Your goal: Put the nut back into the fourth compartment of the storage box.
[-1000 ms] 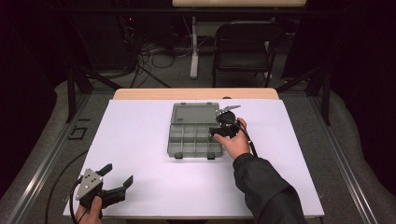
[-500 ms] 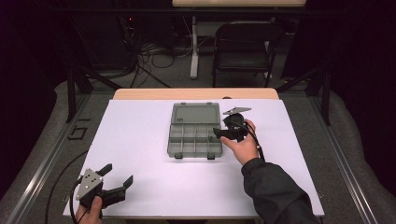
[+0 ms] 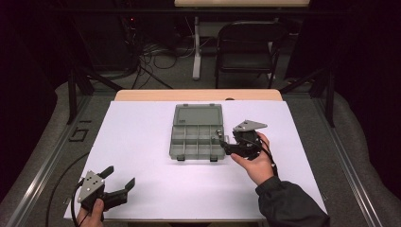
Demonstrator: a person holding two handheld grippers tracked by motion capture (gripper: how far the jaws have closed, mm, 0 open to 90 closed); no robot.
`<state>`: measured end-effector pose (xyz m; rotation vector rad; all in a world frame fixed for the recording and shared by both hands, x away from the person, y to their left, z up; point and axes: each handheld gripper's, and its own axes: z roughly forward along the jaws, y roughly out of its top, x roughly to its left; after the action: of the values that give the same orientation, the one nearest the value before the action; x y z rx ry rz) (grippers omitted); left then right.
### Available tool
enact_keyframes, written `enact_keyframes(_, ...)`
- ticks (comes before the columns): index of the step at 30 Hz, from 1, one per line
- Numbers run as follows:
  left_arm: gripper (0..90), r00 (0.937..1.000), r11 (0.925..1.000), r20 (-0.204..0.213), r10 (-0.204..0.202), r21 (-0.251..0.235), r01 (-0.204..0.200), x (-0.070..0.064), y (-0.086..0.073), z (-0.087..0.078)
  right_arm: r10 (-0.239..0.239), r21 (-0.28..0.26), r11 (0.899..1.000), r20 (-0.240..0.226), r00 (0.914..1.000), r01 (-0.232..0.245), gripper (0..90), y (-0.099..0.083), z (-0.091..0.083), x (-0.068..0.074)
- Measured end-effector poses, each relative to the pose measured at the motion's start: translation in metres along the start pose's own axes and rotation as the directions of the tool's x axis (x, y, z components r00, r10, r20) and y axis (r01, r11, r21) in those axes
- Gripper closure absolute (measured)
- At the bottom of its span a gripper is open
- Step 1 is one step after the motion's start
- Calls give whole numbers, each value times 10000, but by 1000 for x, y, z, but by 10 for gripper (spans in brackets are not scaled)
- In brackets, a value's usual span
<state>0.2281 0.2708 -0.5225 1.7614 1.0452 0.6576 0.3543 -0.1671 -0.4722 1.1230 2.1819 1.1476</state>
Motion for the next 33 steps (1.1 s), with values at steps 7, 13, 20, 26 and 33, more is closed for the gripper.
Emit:
enact_keyframes(7, 125, 10000, 10000, -15, -2, -9, 2, 0, 0, 0, -154, -167, 9997, -147, 9998, 151, 374, -22, -21, 11)
enact_keyframes(13, 124, 10000, 10000, -29, 68, 33, -68, 0, 0, 0, -338, -250, 9991, -208, 9992, 333, 373, -42, -33, 17)
enact_keyframes(20, 125, 10000, 10000, -21, 94, 33, -94, 0, 0, 0, -176, -380, 9991, -204, 9996, 168, 365, -63, -46, 20)
enact_keyframes(26, 125, 10000, 10000, -15, 94, -2, -94, 0, 0, 0, -397, -265, 9989, 95, 9992, 399, 355, -77, -51, 19)
enact_keyframes(33, 125, 10000, 10000, 21, 96, -4, -96, -1, 0, -1, -17, -197, 9998, 216, 9998, 22, 346, -92, -53, 12)
